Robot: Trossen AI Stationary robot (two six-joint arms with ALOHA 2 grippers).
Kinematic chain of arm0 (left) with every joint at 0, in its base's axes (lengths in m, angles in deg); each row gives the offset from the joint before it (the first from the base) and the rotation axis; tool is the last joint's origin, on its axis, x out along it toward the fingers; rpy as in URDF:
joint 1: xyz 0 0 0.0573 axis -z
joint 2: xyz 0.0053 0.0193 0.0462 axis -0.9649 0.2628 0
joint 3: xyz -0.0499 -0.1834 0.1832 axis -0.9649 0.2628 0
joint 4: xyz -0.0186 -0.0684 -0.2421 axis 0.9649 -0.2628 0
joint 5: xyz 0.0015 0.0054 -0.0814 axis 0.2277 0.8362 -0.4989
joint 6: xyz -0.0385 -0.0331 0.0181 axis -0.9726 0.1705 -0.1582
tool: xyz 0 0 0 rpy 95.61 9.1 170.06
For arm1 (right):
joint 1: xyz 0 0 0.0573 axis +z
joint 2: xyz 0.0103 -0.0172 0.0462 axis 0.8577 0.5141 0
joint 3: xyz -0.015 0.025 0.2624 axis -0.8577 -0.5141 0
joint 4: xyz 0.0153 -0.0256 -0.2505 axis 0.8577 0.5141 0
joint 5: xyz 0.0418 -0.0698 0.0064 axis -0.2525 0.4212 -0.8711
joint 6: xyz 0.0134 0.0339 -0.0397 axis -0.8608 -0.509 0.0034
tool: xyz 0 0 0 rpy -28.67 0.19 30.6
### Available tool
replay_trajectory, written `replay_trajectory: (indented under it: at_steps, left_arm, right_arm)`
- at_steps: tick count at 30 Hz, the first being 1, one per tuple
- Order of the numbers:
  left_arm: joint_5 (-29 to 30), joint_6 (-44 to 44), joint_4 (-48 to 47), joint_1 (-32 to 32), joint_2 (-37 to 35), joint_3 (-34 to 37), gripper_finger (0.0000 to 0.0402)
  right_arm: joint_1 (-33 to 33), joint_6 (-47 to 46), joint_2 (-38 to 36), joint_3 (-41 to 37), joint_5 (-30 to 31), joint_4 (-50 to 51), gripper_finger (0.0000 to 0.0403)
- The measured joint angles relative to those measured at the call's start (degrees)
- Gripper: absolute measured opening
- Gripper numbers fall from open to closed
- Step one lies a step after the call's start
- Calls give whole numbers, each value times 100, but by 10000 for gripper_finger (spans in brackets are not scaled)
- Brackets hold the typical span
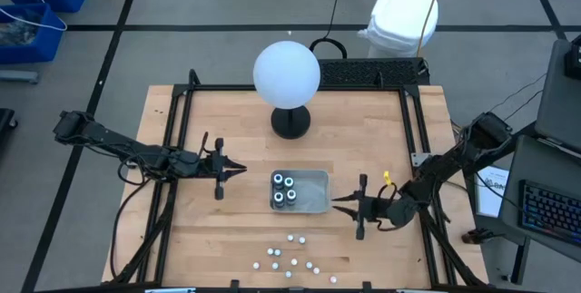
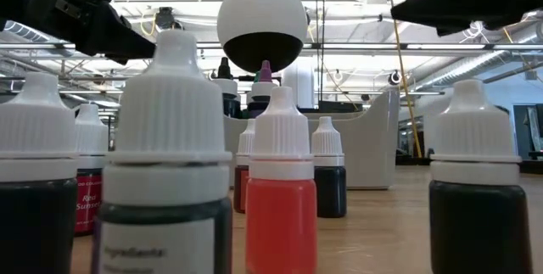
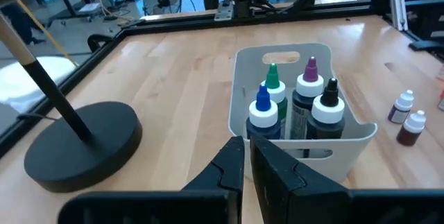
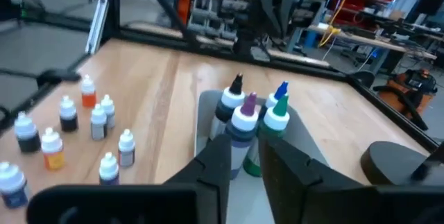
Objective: Pick & Place food coloring
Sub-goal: Put the small orange food coloring bottle into the gray bin
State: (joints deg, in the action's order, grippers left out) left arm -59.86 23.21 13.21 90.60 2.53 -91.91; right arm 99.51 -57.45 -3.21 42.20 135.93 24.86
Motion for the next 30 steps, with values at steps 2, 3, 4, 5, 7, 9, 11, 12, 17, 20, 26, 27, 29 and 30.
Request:
replay_trajectory:
  at_steps: [2, 3, 4, 5, 7, 9, 11, 12, 17, 20, 26, 27, 29, 30]
  left_arm:
    - [-5, -54, 3, -1, 0, 0, 35]
    - [-11, -54, 15, 3, 0, 0, 35]
    - [-42, -55, 33, 17, 0, 0, 35]
    - [-47, -71, 51, 41, 0, 0, 35]
    - [-52, -150, 142, 98, 2, 0, 35]
    - [-53, -201, 320, 203, 2, 0, 35]
    - [-56, -118, 471, 365, 1, 0, 35]
    - [-95, -24, 509, 470, 2, 0, 35]
    - [-157, 421, 859, 1011, 2, 0, 35]
    - [-155, 604, 1094, 1238, 2, 0, 35]
    - [-170, 529, 1185, 1457, 2, 0, 35]
    - [-223, 499, 1184, 1502, 3, 0, 35]
    - [-400, 509, 1172, 1586, 58, -41, 35]
    - [-464, 543, 1186, 1642, 116, -85, 35]
  right_arm:
    - [-14, 12, 0, -101, 15, -268, 54]
    - [-26, 12, 0, -134, 14, -334, 49]
    - [-29, 8, 0, -157, 15, -388, 43]
    - [-40, 6, 0, -165, 16, -409, 37]
    - [-70, 6, 0, -165, 17, -415, 22]
    - [-81, 8, 1, -168, 17, -402, 8]
    - [-81, 30, 0, -168, 13, -405, 3]
    - [-80, 32, 1, -168, 14, -402, 4]
    - [-85, 41, 2, -168, 312, -382, 7]
    - [-123, 47, 2, -170, 328, -372, 2]
    - [-162, -56, 2, -170, 315, -374, 4]
    - [-164, -103, 2, -170, 315, -374, 4]
    - [-164, -147, 2, -170, 315, -374, 4]
    - [-164, -147, 2, -170, 313, -374, 4]
